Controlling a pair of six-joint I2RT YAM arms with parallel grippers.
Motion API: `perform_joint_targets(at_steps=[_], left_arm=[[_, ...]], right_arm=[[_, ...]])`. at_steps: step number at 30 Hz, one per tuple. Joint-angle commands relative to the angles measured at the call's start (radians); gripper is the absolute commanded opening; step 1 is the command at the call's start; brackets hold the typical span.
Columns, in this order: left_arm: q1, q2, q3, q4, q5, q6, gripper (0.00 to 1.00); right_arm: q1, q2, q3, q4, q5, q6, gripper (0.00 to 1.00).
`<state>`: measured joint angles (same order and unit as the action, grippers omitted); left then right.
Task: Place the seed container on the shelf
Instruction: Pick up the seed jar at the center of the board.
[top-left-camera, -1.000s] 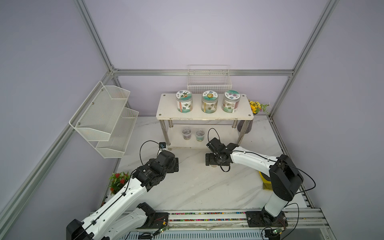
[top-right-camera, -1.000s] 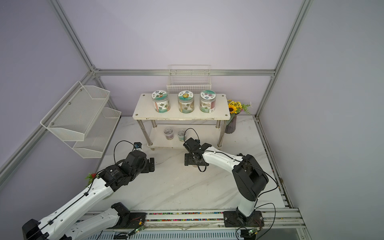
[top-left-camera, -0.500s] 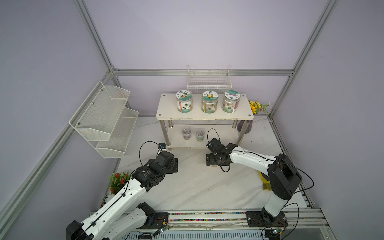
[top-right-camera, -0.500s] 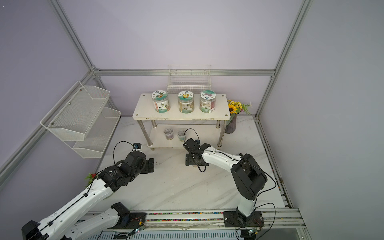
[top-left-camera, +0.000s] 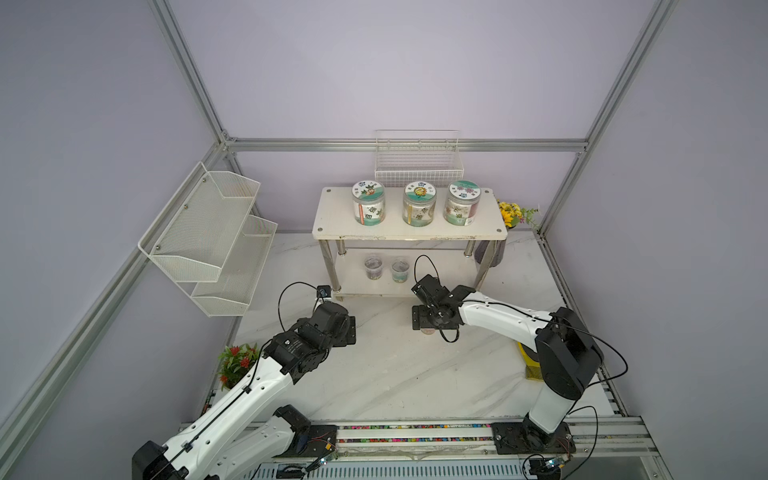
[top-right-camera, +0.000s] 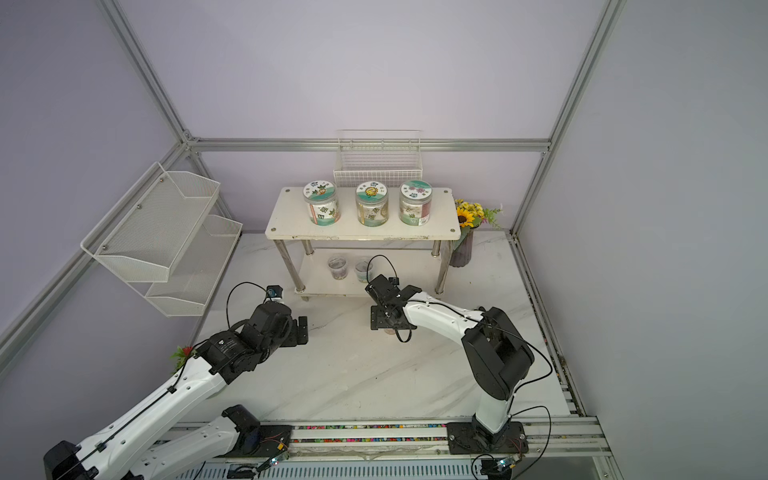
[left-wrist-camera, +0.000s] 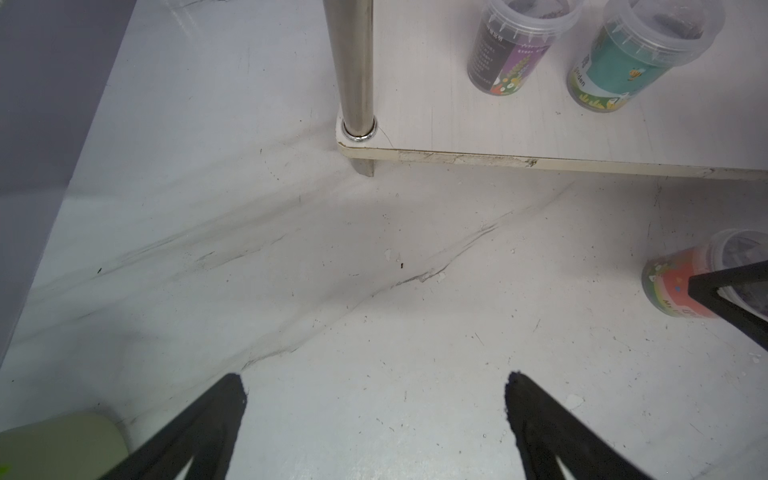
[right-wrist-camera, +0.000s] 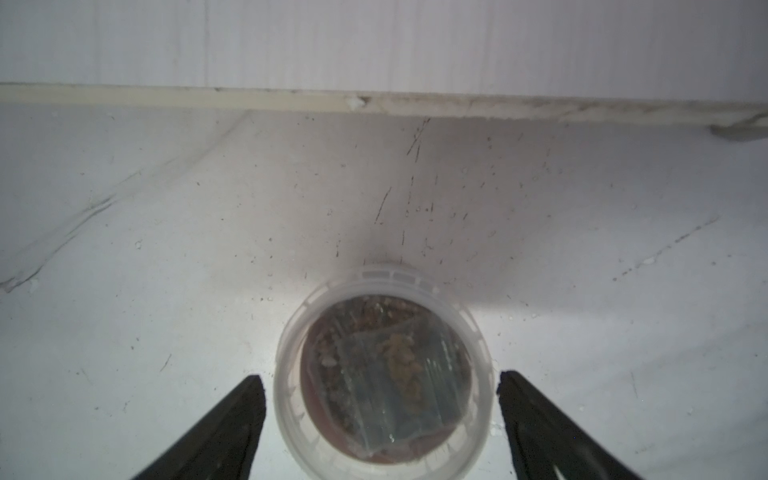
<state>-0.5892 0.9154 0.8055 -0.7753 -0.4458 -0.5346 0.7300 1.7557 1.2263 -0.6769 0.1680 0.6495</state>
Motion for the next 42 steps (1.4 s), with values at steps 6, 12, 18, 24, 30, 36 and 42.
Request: perform_joint_targets(at_steps=[6,12,18,24,30,36,42], left_arm=[[0.009,0.004,0.004,0.022,0.005,0.015,0.99],[0.011,0.0,0.0,0.022,0.005,0.016,0.99],[0.014,0.0,-0.002,0.024,0.008,0.016,0.99],[0.014,-0.001,0.002,0.022,0.01,0.016,0.99],[0.015,0.004,0.009,0.02,0.01,0.019,0.99],[0.015,0.005,0.02,0.018,0.01,0.024,0.99],[0.015,0.004,0.025,0.013,0.013,0.022,0.99]], right_arm=[[-0.004,0.034,0.031,0.002,0.024,-0.007,0.89],[-0.004,0.041,0.037,0.003,0.025,-0.01,0.87],[-0.004,0.045,0.041,0.002,0.03,-0.016,0.83],[-0.003,0.045,0.042,0.001,0.033,-0.016,0.8],[-0.003,0.038,0.041,-0.001,0.045,-0.014,0.77],[-0.003,0.031,0.041,-0.006,0.051,-0.015,0.74],[-0.004,0.018,0.035,-0.009,0.051,-0.017,0.72]])
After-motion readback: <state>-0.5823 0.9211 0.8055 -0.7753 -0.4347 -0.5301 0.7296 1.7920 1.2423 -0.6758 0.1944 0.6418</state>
